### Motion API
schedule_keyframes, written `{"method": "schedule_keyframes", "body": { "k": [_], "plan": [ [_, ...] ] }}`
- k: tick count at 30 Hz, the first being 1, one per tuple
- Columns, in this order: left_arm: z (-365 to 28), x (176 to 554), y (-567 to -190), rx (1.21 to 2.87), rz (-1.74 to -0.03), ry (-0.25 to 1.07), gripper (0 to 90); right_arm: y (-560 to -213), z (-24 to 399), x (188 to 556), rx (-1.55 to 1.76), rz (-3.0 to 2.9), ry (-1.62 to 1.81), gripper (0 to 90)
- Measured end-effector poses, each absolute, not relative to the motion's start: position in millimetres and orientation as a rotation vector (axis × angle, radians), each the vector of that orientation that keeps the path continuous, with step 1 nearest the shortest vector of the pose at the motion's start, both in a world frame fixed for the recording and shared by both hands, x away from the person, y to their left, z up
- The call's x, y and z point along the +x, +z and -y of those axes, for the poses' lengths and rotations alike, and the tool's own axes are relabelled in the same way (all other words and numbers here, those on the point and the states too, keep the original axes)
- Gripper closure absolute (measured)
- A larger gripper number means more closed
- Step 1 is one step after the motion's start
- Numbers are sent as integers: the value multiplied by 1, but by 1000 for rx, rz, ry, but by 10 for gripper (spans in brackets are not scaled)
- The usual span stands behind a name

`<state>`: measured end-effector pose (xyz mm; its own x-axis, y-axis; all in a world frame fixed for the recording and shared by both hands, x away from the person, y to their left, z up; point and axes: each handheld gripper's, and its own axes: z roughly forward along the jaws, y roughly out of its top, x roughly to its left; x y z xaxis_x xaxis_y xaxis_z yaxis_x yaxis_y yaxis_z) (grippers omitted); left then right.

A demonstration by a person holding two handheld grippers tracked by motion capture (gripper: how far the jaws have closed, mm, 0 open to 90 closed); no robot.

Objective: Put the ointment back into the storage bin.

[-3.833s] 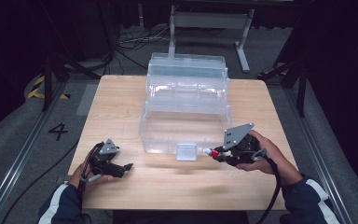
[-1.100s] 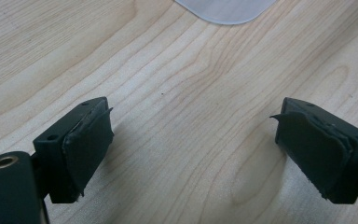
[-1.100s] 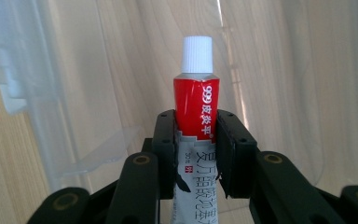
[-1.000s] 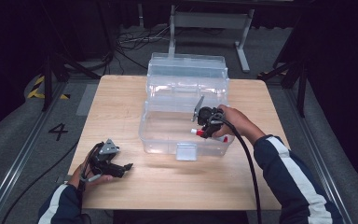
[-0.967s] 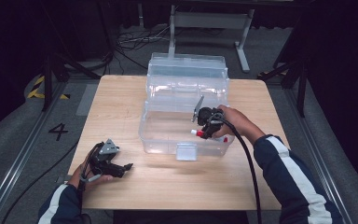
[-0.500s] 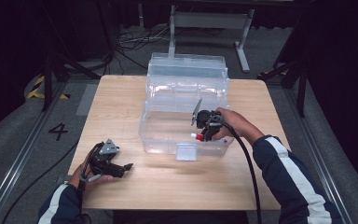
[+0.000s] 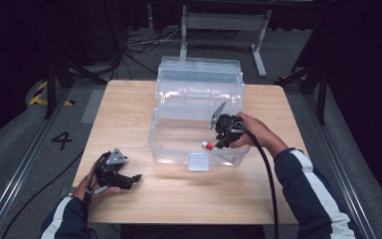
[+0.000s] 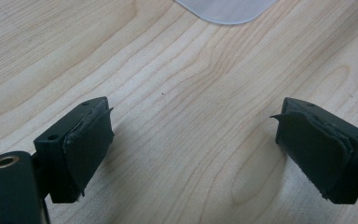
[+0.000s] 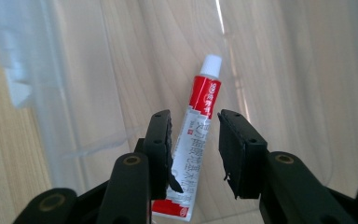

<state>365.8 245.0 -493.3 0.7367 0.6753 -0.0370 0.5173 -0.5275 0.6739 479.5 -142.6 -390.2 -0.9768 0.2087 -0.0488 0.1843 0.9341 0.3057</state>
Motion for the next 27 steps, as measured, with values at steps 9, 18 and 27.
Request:
{"method": "schedule_keyframes", "body": {
  "k": [9,18,27],
  "plan": [
    [-244,366,-492,2265,-894,295,113,-378,175,461,331,-2743,845,578],
    [-234,366,-484,2317,-863,297,183,-376,196,445,338,-2599,1067,533],
    [-223,360,-455,2254,-772,384,237,-357,213,439,363,-2478,1170,500]
  ]
}}
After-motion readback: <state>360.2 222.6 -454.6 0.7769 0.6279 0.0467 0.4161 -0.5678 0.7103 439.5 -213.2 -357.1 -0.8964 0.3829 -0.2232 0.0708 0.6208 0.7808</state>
